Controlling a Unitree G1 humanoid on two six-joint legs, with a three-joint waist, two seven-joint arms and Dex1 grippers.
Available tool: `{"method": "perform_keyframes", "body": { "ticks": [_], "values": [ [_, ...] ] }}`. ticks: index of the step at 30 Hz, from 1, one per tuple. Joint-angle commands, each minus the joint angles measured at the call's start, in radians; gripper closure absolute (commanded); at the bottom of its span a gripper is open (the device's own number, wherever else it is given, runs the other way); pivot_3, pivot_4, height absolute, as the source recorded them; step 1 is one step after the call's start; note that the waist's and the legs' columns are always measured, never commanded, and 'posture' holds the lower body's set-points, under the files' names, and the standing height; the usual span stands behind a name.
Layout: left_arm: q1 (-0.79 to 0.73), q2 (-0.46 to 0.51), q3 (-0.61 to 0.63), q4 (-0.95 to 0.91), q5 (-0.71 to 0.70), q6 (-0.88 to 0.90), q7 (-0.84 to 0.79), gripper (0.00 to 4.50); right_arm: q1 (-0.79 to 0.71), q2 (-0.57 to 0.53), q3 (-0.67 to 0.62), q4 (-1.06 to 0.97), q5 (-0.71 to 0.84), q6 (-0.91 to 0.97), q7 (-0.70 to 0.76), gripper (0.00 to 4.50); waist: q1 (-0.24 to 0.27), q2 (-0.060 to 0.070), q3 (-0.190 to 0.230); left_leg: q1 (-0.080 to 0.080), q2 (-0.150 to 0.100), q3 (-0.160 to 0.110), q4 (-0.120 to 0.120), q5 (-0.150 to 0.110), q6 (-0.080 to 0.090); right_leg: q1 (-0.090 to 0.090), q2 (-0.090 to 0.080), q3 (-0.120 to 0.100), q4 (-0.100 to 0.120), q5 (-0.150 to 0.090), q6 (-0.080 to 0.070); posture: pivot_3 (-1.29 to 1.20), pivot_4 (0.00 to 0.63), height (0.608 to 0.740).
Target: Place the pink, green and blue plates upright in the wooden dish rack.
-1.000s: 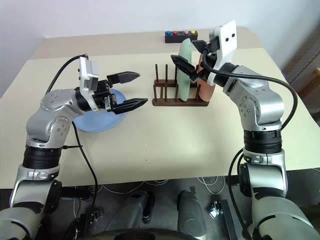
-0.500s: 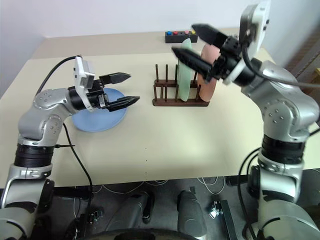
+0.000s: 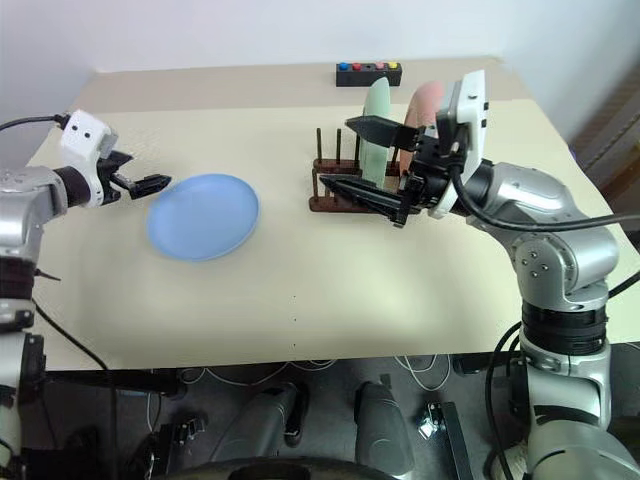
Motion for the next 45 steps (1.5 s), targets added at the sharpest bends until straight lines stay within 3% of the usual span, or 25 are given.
{"method": "perform_keyframes", "body": {
  "ticks": [1, 8, 20, 24, 30, 33, 38, 43, 45],
  "values": [
    [-0.083, 0.005, -0.015, 0.048, 0.016, 0.136, -0.009, 0.0, -0.025, 0.005, -0.013, 0.002, -0.002, -0.025, -0.006, 0.02, 0.0, 0.0, 0.0, 0.0, 0.0, 0.0, 0.0, 0.0, 0.0, 0.0, 0.0, 0.0, 0.0, 0.0, 0.0, 0.0, 0.15, 0.74],
    [-0.186, -0.025, -0.037, 0.177, -0.015, 0.449, -0.045, 0.0, -0.016, 0.005, -0.016, -0.003, -0.005, -0.026, -0.024, 0.02, -0.016, 0.0, 0.0, 0.0, 0.0, 0.0, 0.0, 0.0, 0.0, -0.001, 0.0, 0.0, 0.001, 0.0, 0.0, 0.0, 0.15, 0.74],
    [-0.265, -0.072, -0.007, 0.371, -0.019, 0.507, 0.012, 0.0, 0.002, -0.001, -0.024, -0.013, -0.003, -0.02, -0.056, 0.02, -0.015, -0.001, 0.001, 0.0, 0.001, 0.0, -0.001, 0.0, -0.001, -0.002, 0.0, 0.0, 0.002, 0.0, 0.0, 0.0, 0.15, 0.74],
    [-0.239, -0.101, 0.04, 0.377, -0.051, 0.552, 0.028, 1.23, -0.006, 0.0, -0.019, -0.007, -0.004, -0.017, -0.061, 0.0, -0.015, -0.001, 0.001, 0.0, 0.001, 0.0, -0.001, 0.0, -0.001, -0.001, 0.0, 0.001, 0.002, 0.0, 0.0, 0.0, 0.15, 0.74],
    [-0.22, -0.121, 0.1, 0.371, -0.071, 0.572, 0.076, 4.29, -0.009, -0.01, -0.02, -0.003, -0.002, -0.006, -0.062, 0.0, -0.013, -0.001, 0.0, 0.0, 0.0, 0.0, 0.0, 0.0, -0.001, -0.001, 0.0, 0.001, 0.002, 0.0, 0.0, 0.0, 0.15, 0.74],
    [-0.234, -0.126, 0.167, 0.37, -0.093, 0.565, 0.11, 4.44, -0.009, -0.014, -0.018, 0.001, -0.005, -0.006, -0.059, 0.0, -0.011, -0.001, 0.0, 0.0, 0.0, 0.0, 0.0, 0.0, -0.001, -0.001, 0.0, 0.0, 0.002, 0.0, 0.0, 0.0, 0.15, 0.74],
    [-0.226, -0.155, 0.318, 0.238, -0.146, 0.363, 0.21, 4.44, -0.011, -0.022, 0.004, 0.002, -0.041, -0.035, -0.036, 0.0, -0.012, -0.003, 0.001, 0.0, 0.0, 0.0, 0.0, 0.0, -0.001, -0.001, 0.0, 0.0, 0.002, 0.001, 0.001, 0.0, 0.15, 0.74],
    [-0.214, -0.215, 0.477, 0.123, -0.269, 0.359, 0.259, 4.44, -0.022, -0.013, 0.035, -0.009, -0.072, -0.054, -0.017, 0.0, -0.017, -0.003, 0.001, 0.0, 0.0, 0.0, 0.0, 0.0, -0.001, -0.001, 0.0, 0.001, 0.002, 0.001, 0.001, 0.0, 0.15, 0.74],
    [-0.201, -0.279, 0.571, 0.038, -0.345, 0.377, 0.309, 4.44, -0.031, 0.033, 0.119, -0.037, -0.157, -0.105, -0.053, 0.0, -0.016, -0.003, 0.0, 0.0, 0.0, 0.0, 0.0, 0.0, -0.001, -0.001, 0.0, 0.001, 0.002, 0.001, 0.001, 0.0, 0.15, 0.74]
  ]
}}
